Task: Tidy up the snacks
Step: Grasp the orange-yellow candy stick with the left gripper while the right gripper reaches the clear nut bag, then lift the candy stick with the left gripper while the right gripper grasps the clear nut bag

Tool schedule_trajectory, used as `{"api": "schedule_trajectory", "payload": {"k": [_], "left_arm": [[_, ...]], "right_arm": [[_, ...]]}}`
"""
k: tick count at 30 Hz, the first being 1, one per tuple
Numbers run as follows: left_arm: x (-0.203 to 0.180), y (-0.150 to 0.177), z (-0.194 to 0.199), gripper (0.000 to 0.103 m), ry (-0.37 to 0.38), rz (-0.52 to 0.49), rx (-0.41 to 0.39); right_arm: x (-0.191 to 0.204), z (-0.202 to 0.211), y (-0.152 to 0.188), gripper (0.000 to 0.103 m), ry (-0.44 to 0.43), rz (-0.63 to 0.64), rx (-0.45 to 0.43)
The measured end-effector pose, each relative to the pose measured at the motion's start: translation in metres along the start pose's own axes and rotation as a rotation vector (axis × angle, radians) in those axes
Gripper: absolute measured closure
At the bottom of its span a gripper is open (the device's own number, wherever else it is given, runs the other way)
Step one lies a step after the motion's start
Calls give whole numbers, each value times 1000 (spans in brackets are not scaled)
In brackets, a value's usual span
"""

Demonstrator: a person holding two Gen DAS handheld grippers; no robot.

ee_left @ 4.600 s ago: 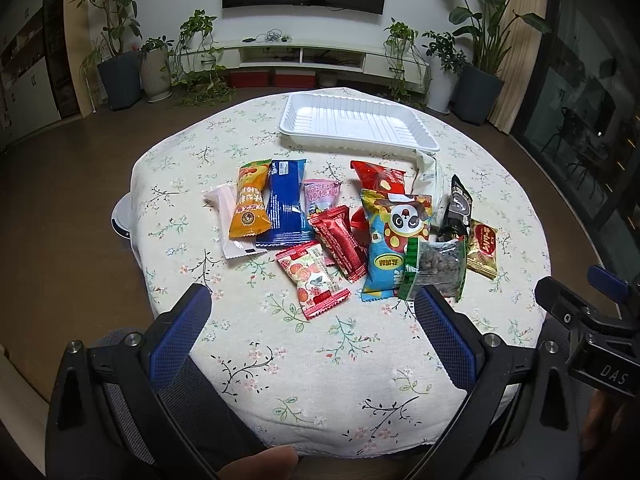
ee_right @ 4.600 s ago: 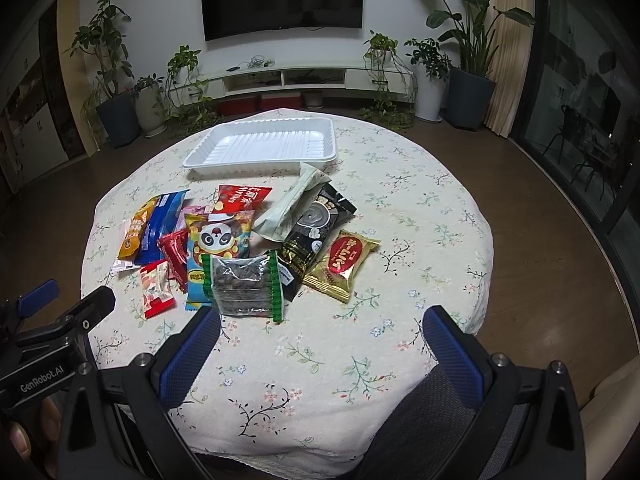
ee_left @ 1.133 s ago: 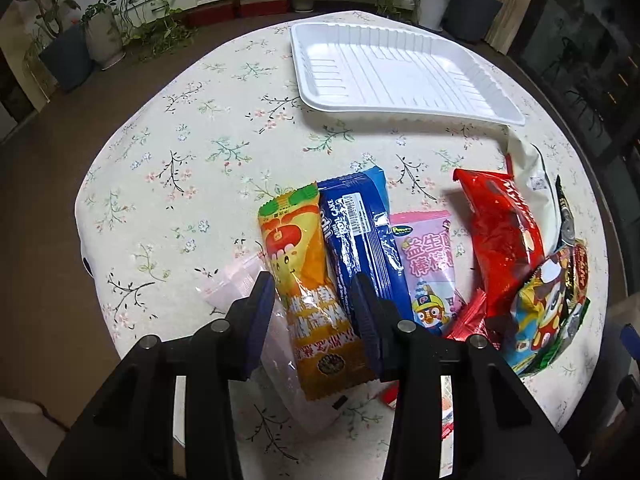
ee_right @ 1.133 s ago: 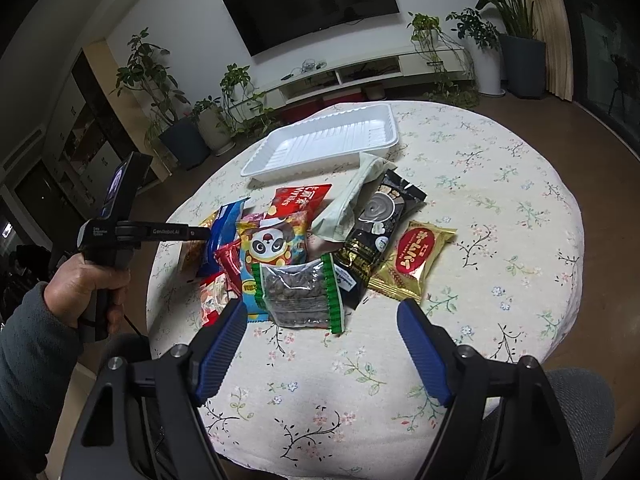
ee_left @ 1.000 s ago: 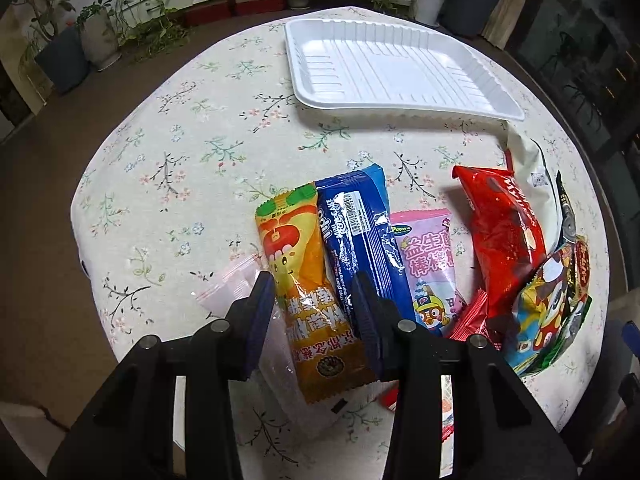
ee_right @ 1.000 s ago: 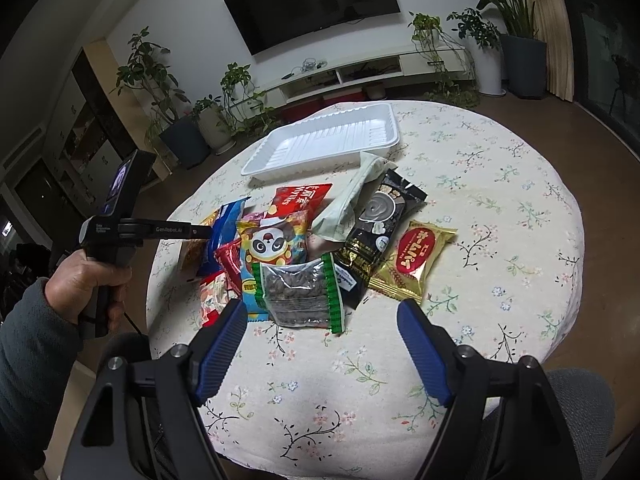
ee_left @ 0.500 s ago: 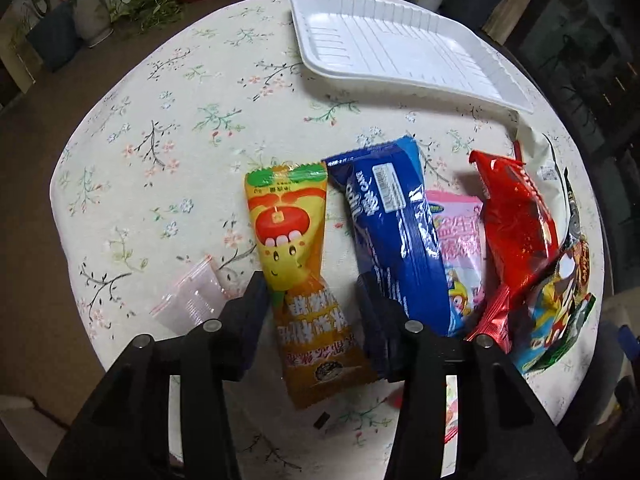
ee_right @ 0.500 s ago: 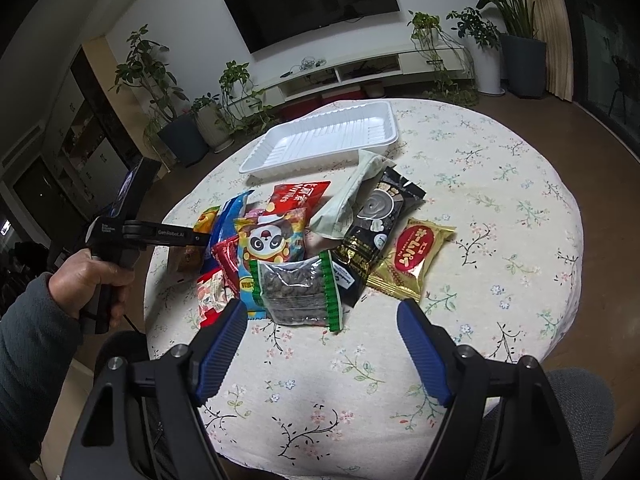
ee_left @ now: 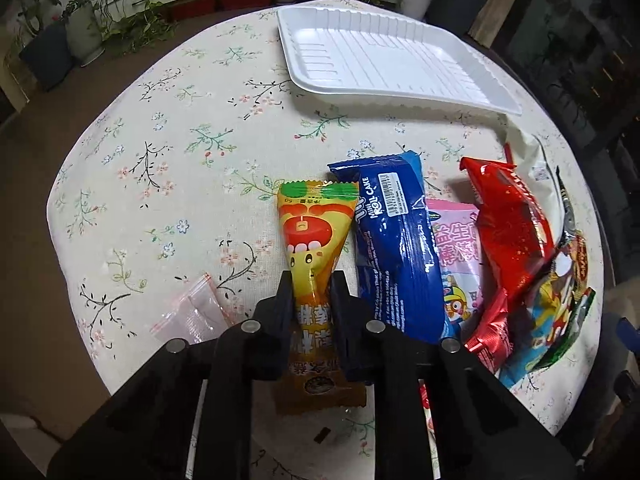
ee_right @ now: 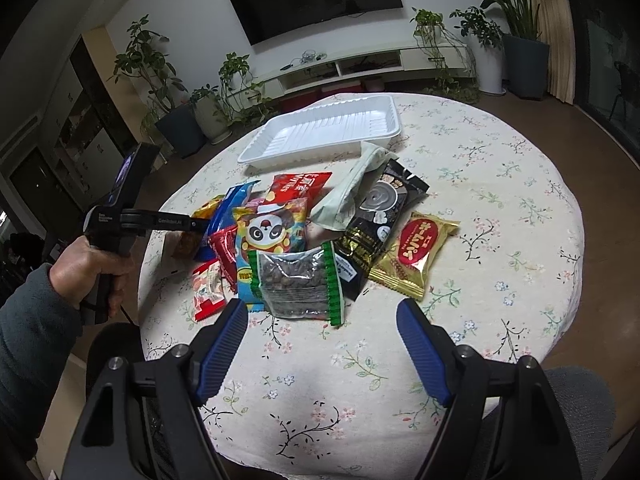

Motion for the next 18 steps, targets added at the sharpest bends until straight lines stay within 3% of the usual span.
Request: {"api": "schedule_trajectory", "payload": {"k": [12,18], "left_arm": [[-8,15,59,88,121,113,-189],[-23,32,97,88,193,158,-295]], "right_arm": [[15,-45,-2,21,14,3,48],[27,-58,-4,19,20,89,48]]}}
Point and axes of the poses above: each gripper's, at about its wrist camera, not at the fingertips, and z roughly against the way its jaws point, x to its left, y to its underside, the point moved 9 cm from there along -z, roughly the way its jaws point, and after that the axes turned 15 degrees about -z, right-handed, at the moved point
